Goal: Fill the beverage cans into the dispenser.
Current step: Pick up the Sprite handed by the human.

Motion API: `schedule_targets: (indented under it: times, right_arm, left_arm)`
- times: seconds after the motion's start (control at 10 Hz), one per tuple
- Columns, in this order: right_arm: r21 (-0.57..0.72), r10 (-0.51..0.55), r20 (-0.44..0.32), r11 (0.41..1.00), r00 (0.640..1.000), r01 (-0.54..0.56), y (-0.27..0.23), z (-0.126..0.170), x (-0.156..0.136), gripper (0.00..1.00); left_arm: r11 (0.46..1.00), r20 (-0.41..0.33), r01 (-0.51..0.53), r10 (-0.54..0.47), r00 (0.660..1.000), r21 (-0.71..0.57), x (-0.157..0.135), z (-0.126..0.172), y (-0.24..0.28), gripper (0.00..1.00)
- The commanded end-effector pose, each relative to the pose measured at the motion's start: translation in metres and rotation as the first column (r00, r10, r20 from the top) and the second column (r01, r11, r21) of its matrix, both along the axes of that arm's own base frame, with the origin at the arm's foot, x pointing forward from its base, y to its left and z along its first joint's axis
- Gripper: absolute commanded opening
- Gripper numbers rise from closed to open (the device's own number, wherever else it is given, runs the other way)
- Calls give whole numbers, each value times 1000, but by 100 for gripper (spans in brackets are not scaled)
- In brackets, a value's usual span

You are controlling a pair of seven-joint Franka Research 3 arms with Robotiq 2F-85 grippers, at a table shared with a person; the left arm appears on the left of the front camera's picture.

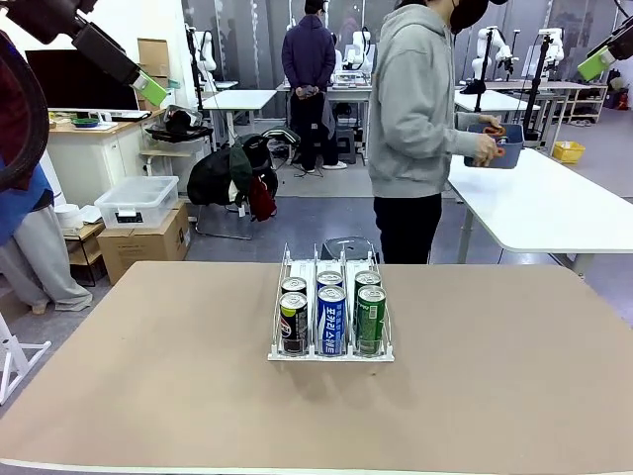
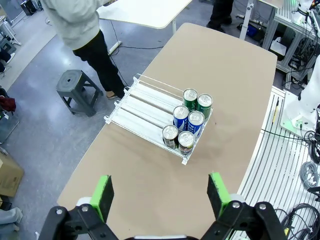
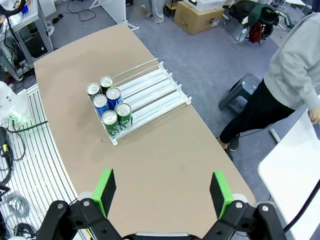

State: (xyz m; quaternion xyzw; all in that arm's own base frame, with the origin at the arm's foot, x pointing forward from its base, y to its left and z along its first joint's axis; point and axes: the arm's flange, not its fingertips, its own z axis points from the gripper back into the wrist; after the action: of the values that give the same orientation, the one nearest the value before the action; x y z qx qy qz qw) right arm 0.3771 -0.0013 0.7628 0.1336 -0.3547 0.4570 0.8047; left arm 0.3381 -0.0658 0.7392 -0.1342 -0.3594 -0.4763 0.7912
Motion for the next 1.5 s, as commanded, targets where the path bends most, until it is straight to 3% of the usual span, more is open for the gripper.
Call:
schedule_targets:
  times: [0.0,1.4]
  right_arm:
    - [0,-2,-2,1000,1000,2,0,-1,0,100]
    - [0,-2,-2,1000,1000,2,0,-1,0,100]
  left_arm:
    - [1000,-8,5,-5,1000,-2,-1,-2,1,100]
    - [1000,-8,5,-5,1000,-2,-1,-2,1,100]
